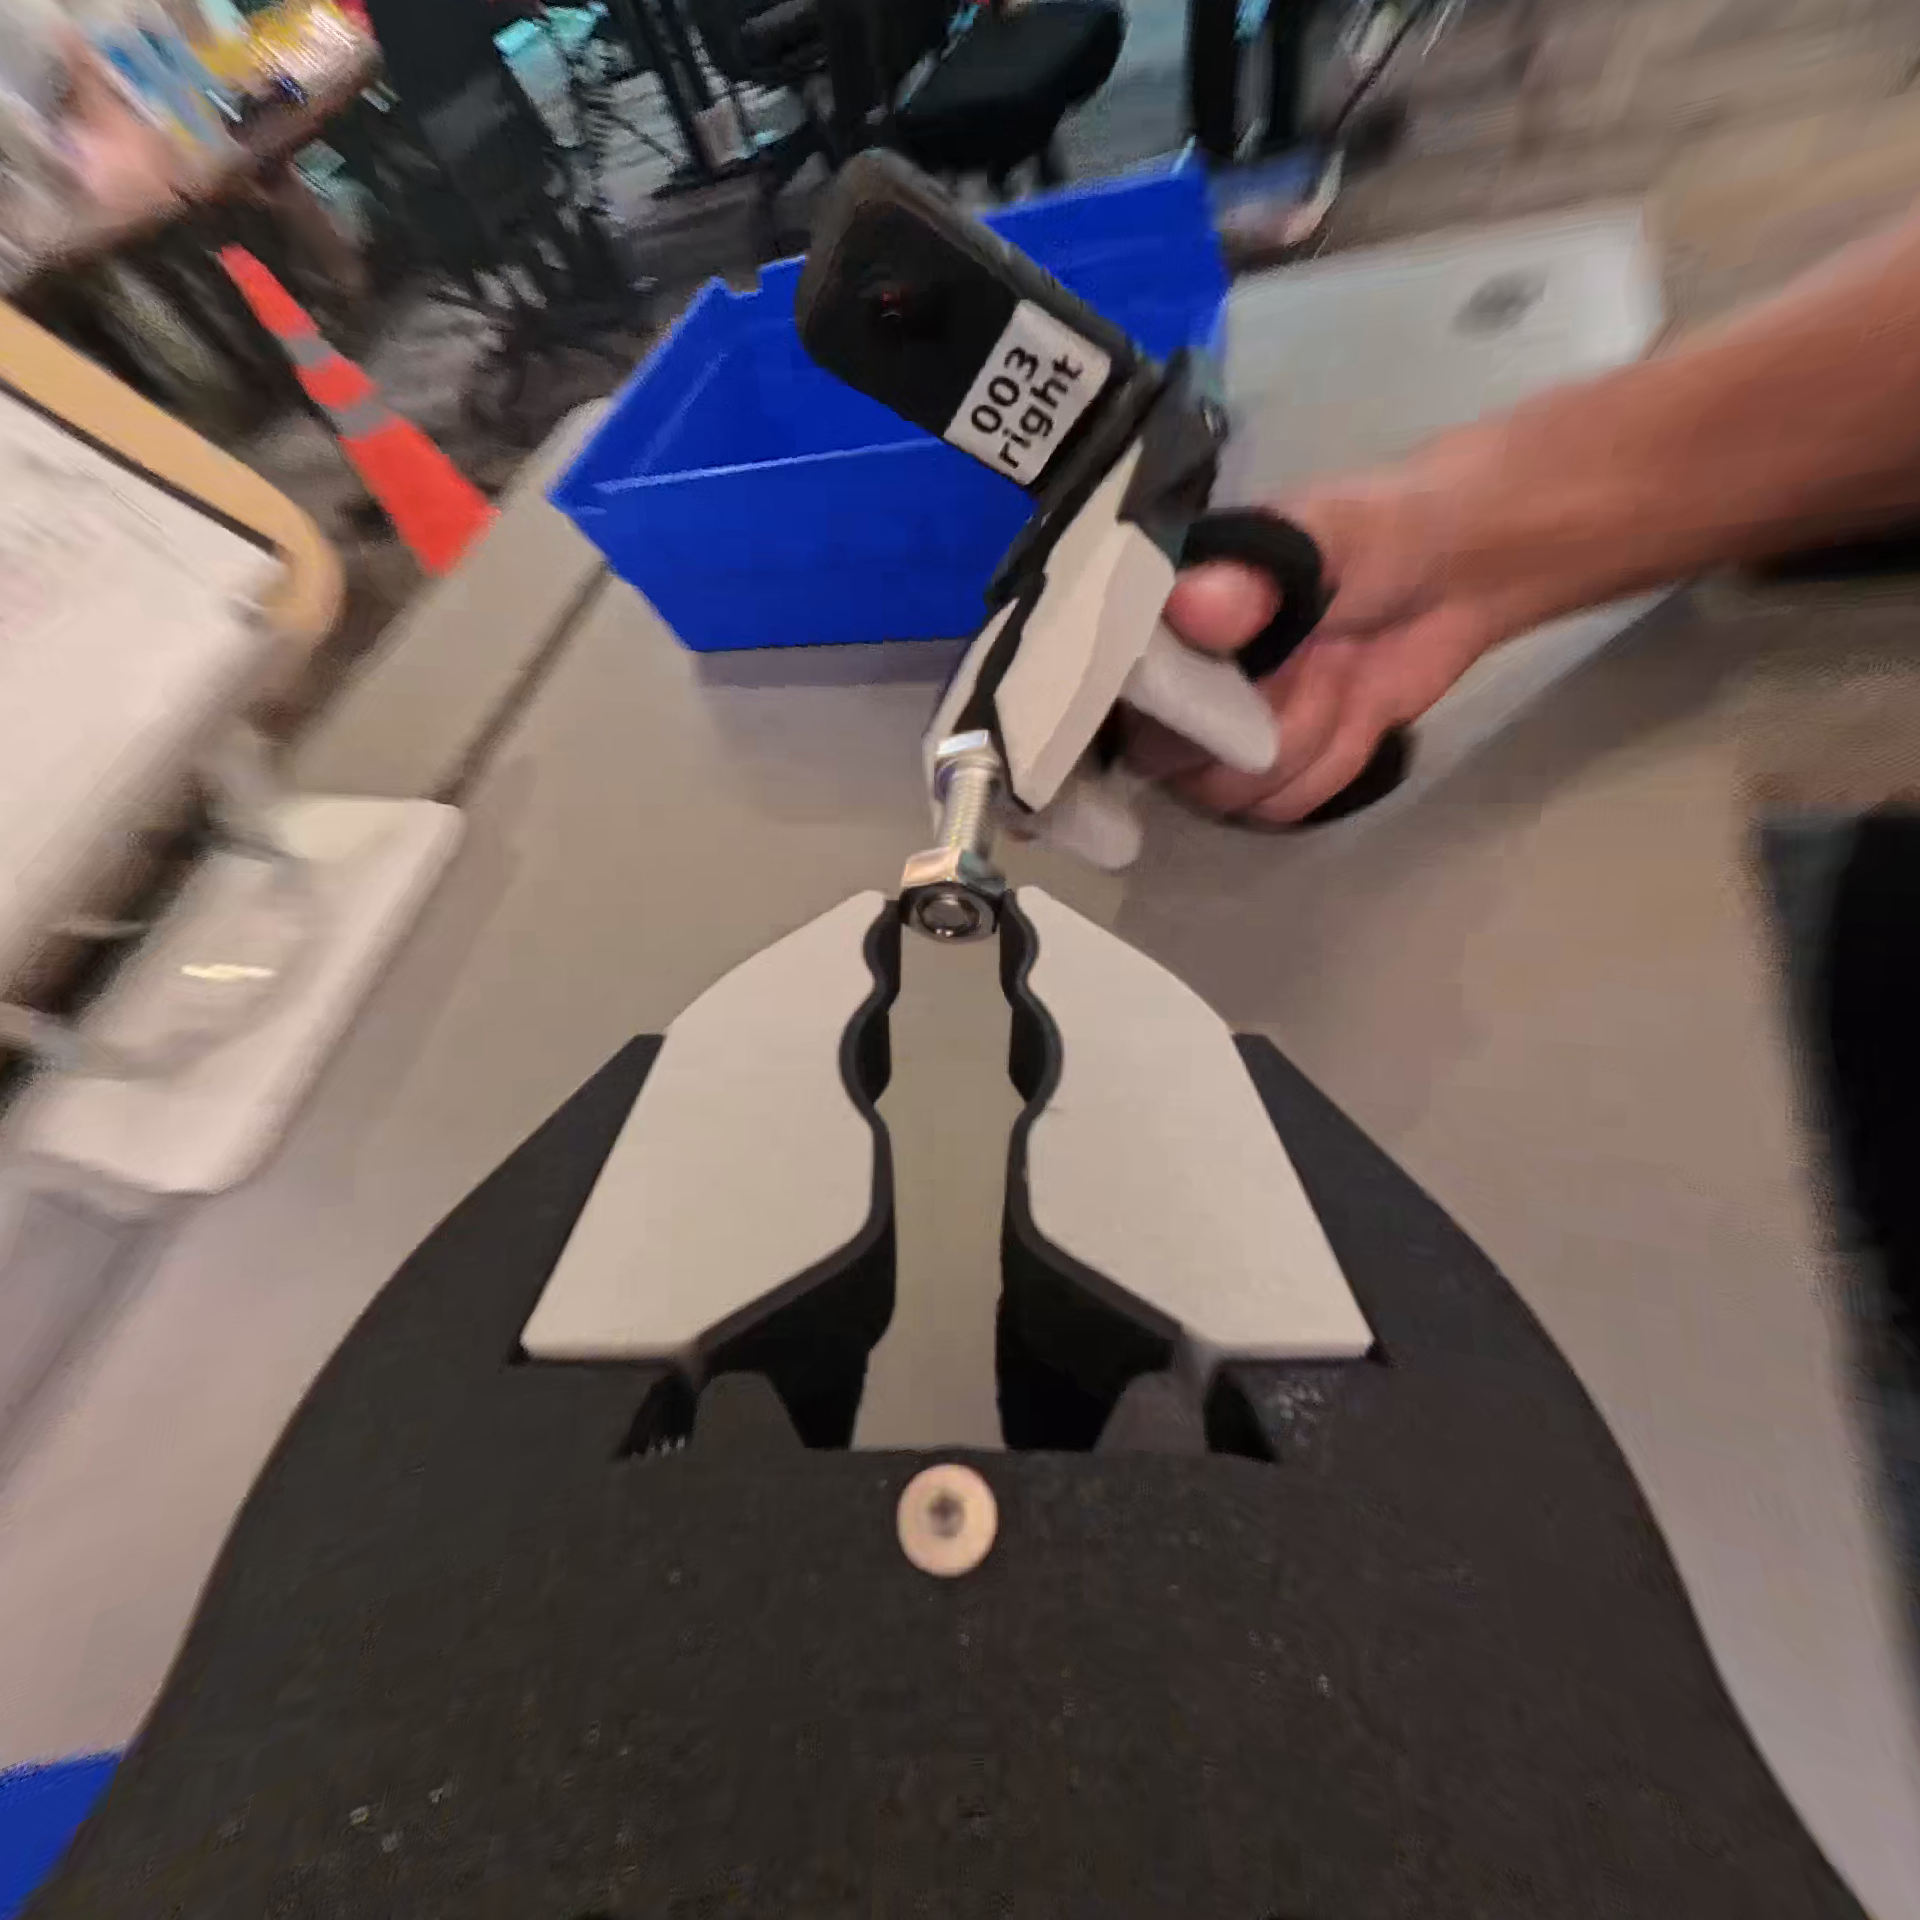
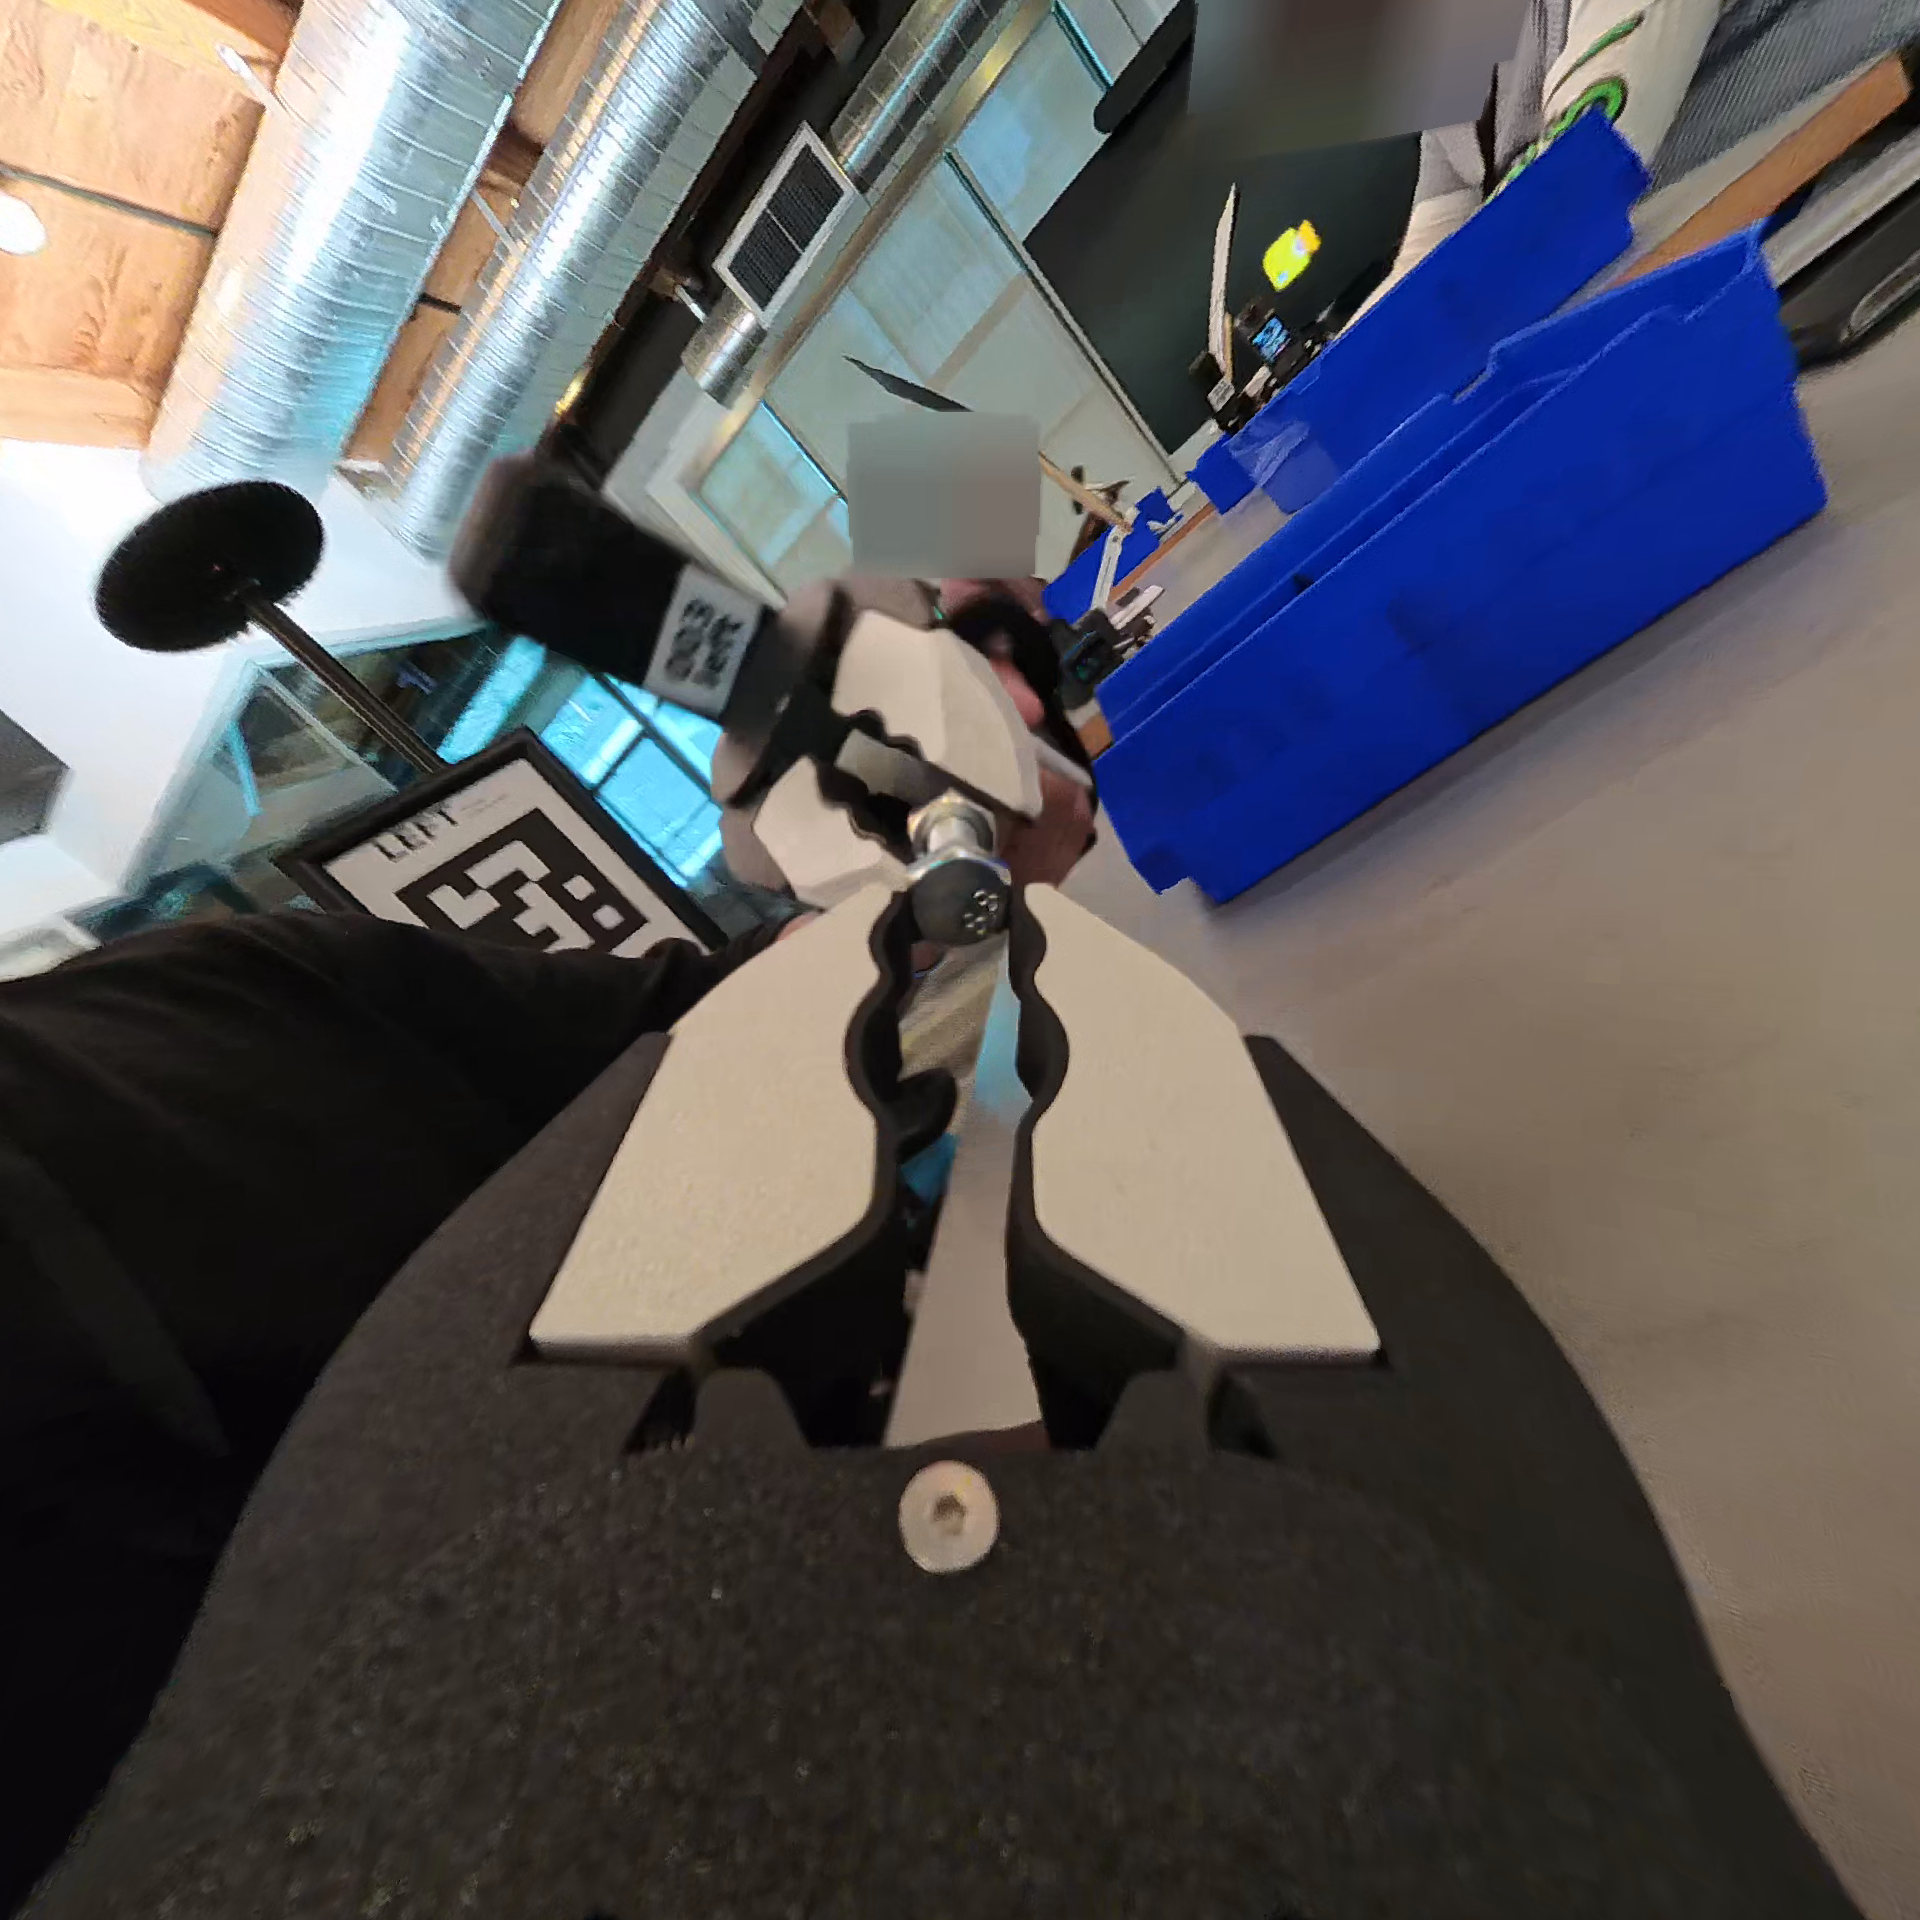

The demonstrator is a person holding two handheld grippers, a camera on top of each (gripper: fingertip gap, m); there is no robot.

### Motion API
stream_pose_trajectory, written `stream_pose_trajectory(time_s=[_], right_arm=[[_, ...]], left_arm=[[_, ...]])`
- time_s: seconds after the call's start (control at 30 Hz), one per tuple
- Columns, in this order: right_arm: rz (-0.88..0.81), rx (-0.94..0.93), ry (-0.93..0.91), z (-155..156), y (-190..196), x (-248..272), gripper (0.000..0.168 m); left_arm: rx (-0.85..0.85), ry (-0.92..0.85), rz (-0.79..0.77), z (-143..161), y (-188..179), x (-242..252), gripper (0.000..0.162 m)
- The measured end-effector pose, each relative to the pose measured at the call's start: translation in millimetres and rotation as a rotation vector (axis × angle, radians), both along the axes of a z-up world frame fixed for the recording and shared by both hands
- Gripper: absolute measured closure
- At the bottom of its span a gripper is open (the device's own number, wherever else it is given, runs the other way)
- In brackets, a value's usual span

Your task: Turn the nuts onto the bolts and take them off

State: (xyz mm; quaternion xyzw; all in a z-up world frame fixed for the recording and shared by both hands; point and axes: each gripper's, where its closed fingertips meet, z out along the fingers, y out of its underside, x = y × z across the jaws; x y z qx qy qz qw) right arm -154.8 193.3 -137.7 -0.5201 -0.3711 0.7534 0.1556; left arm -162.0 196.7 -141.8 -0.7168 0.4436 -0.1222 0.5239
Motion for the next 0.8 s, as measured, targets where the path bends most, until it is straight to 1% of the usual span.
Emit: stream_pose_trajectory(time_s=[0.13, 0.17, 0.2, 0.23, 0.3, 0.37, 0.4, 0.43, 0.53, 0.57, 0.6, 0.67, 0.7, 0.77, 0.8], right_arm=[[0.055, -0.176, -0.028, -3.1, 0.2, -1.6, 0.151], [0.071, -0.226, -0.036, -4.6, 0.7, -1.7, 0.151], [0.08, -0.256, -0.04, -6.4, 1.1, -2.1, 0.151], [0.082, -0.262, -0.045, -8.4, 1.2, -2.6, 0.151], [0.073, -0.233, -0.037, -8.1, 0.7, -3.0, 0.151], [0.059, -0.192, -0.006, -0.4, 1.1, -0.7, 0.151], [0.036, -0.148, 0.0, 1.5, 2.1, 0.1, 0.151], [0.018, -0.096, -0.002, 2.0, 2.3, 0.6, 0.151], [-0.013, 0.013, 0.02, 5.6, 0.3, 2.3, 0.151], [-0.015, 0.041, 0.016, 5.0, -1.1, 1.9, 0.151], [-0.017, 0.068, 0.01, 3.6, -2.7, 1.2, 0.151], [-0.009, 0.098, -0.007, 0.3, -6.7, 0.1, 0.151], [-0.011, 0.105, -0.012, -0.8, -7.4, -0.4, 0.151], [-0.02, 0.089, -0.022, -2.5, -4.9, -0.8, 0.151], [-0.017, 0.075, -0.031, -4.3, -3.7, -1.2, 0.151]], left_arm=[[0.526, 0.677, 0.04, 0.5, 6.1, -9.1, 0.145], [0.589, 0.767, 0.04, -0.3, 7.0, -10.1, 0.145], [0.592, 0.785, 0.036, -2.2, 7.4, -10.5, 0.145], [0.545, 0.748, 0.026, -5.3, 6.9, -10.9, 0.145], [0.399, 0.605, 0.011, -9.4, 3.9, -12.3, 0.144], [0.227, 0.402, 0.018, -8.6, -0.4, -13.7, 0.126], [0.133, 0.267, 0.024, -6.6, -2.4, -12.9, 0.116], [0.026, 0.121, 0.007, -5.9, -6.6, -9.5, 0.113], [-0.276, -0.255, -0.054, -5.5, -13.4, -0.7, 0.114], [-0.347, -0.36, -0.086, -2.9, -15.1, 2.3, 0.116], [-0.392, -0.453, -0.109, 0.7, -14.8, 3.5, 0.123], [-0.457, -0.559, -0.147, 3.2, -13.8, 5.3, 0.128], [-0.471, -0.568, -0.167, 1.9, -14.2, 6.3, 0.14], [-0.443, -0.519, -0.164, -2.3, -13.2, 7.2, 0.144], [-0.398, -0.457, -0.143, -4.7, -11.5, 6.3, 0.144]])
